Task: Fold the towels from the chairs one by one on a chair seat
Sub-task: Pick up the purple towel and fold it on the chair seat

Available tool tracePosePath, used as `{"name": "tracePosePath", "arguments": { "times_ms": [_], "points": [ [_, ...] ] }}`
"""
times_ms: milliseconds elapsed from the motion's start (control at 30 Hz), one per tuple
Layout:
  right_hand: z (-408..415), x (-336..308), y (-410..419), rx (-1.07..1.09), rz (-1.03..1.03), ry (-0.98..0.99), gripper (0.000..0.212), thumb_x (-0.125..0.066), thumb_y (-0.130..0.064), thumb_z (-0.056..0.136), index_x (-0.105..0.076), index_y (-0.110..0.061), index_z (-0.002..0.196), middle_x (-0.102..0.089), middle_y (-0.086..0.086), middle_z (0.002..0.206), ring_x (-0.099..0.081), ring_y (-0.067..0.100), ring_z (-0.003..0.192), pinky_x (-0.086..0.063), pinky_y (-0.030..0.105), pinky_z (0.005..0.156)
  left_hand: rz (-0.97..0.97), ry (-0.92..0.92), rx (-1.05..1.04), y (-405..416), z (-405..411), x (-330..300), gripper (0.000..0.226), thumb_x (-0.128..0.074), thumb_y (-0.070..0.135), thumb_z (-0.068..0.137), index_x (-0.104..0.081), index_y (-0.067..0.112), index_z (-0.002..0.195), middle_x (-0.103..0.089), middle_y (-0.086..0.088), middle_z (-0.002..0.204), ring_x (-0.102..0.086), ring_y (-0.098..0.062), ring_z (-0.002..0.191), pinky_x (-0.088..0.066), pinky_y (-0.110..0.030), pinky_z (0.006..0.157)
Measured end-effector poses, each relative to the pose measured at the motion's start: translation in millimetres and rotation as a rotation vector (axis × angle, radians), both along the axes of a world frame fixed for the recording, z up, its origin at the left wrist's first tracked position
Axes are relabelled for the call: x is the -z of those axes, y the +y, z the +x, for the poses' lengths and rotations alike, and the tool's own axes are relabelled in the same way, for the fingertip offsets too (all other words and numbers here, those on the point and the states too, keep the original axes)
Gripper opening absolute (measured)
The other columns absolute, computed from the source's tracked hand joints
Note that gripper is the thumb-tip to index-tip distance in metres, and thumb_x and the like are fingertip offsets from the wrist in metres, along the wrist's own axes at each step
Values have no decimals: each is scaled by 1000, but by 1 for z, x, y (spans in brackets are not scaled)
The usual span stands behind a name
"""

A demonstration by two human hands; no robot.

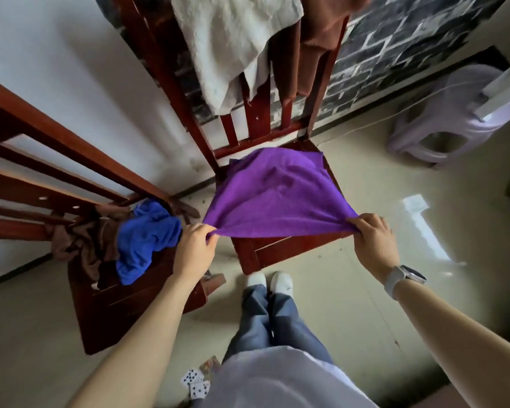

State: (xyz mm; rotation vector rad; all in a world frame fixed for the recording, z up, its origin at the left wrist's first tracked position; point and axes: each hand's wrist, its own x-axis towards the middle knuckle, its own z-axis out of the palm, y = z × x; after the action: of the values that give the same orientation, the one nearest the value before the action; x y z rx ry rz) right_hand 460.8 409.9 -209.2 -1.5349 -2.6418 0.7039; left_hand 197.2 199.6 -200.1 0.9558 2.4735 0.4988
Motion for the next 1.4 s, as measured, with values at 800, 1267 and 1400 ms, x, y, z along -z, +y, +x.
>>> {"name": "tracePosePath", "arguments": {
  "times_ms": [800, 1267, 1400],
  "points": [
    [-99, 246, 95, -279, 10, -199, 49, -47, -16, 89, -40, -18, 137, -37, 9, 143, -31, 31, 131, -38, 51, 94, -194, 163, 207, 112, -75, 257, 41, -51, 13, 89, -46, 4, 128, -39, -16, 140, -36, -36, 128, -35, -49, 100],
    [-62, 233, 73, -96, -82, -159, 22, -52, -7, 87, -58, 1, 106, -52, 27, 103, -48, 42, 99, -37, 48, 83, -145, 59, 252, 87, -66, 232, 17, -60, 4, 79, -61, 3, 97, -63, -19, 96, -54, -38, 92, -42, -43, 82],
    [-84, 219, 109, -20, 8, 90, 9, -56, -4, 84, -59, 1, 91, -54, 24, 94, -53, 39, 87, -40, 39, 73, -5, 106, 208, 117, -102, 223, 12, -62, 6, 79, -65, 6, 90, -65, -16, 92, -54, -35, 90, -40, -37, 80]
  ]
}}
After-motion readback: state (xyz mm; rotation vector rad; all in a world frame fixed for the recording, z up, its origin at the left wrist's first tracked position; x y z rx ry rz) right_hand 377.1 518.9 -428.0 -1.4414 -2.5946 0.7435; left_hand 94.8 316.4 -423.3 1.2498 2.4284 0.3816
